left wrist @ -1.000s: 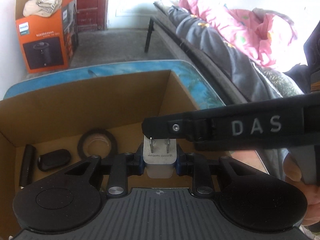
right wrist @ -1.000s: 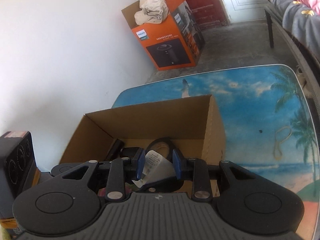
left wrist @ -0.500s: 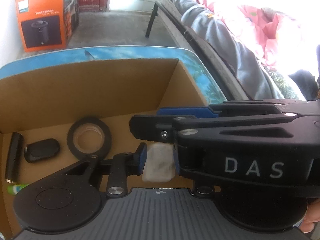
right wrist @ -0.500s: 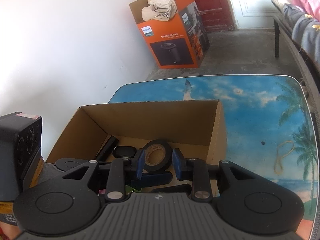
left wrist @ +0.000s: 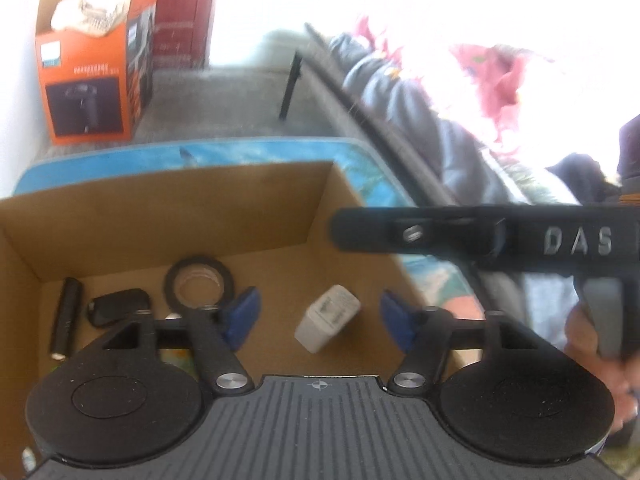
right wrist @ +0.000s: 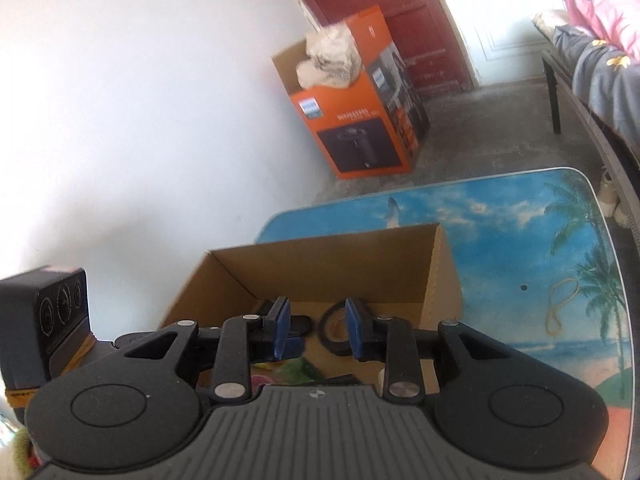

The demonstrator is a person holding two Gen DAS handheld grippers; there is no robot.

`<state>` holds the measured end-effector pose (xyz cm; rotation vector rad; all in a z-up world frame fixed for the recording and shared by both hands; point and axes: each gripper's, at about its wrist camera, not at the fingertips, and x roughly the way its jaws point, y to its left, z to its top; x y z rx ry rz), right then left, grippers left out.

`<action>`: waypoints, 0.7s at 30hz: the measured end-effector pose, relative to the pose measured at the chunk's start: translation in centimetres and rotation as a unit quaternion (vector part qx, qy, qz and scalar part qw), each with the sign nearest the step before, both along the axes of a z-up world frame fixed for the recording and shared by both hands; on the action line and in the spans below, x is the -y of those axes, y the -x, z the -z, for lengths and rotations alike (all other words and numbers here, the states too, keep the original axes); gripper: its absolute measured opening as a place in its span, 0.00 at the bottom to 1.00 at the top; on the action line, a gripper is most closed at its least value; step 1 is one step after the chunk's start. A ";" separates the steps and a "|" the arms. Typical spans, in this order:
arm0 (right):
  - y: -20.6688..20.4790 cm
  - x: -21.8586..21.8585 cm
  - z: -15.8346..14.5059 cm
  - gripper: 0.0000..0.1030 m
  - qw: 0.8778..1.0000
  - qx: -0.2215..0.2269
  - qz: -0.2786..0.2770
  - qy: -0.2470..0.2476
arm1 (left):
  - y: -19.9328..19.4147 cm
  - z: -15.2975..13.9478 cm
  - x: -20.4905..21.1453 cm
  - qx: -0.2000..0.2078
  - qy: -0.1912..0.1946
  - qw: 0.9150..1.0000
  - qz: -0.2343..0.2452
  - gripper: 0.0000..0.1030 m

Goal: Organize rigid objects
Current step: 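Withdraw the open right gripper from the box, then move the right gripper toward the gold-lidded dark jar on the table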

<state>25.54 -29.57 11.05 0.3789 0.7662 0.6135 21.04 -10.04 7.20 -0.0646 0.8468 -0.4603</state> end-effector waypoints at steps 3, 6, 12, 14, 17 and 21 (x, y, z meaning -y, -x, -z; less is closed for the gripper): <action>3.1 1.4 -1.2 0.37 0.999 0.018 0.001 -0.027 | 3.6 -2.0 -1.8 0.036 0.011 0.999 0.009 0.88; 6.3 2.3 -1.7 0.57 0.999 0.028 0.003 -0.037 | 7.1 -3.4 -3.8 0.074 0.010 0.997 0.007 0.97; 12.3 3.1 -1.0 0.69 0.998 0.019 0.021 -0.053 | 12.8 -2.7 -6.6 0.088 0.008 0.996 0.000 1.00; 13.9 3.1 -0.5 0.72 0.998 0.015 0.029 -0.055 | 14.0 -1.8 -7.3 0.084 0.005 0.996 -0.004 1.00; 15.8 2.8 0.6 0.75 0.997 0.000 0.046 -0.056 | 15.6 -0.5 -8.4 0.083 -0.009 0.996 -0.017 1.00; 17.4 2.1 2.2 0.75 0.995 -0.027 0.055 -0.076 | 17.3 1.5 -9.9 0.078 -0.021 0.996 -0.030 1.00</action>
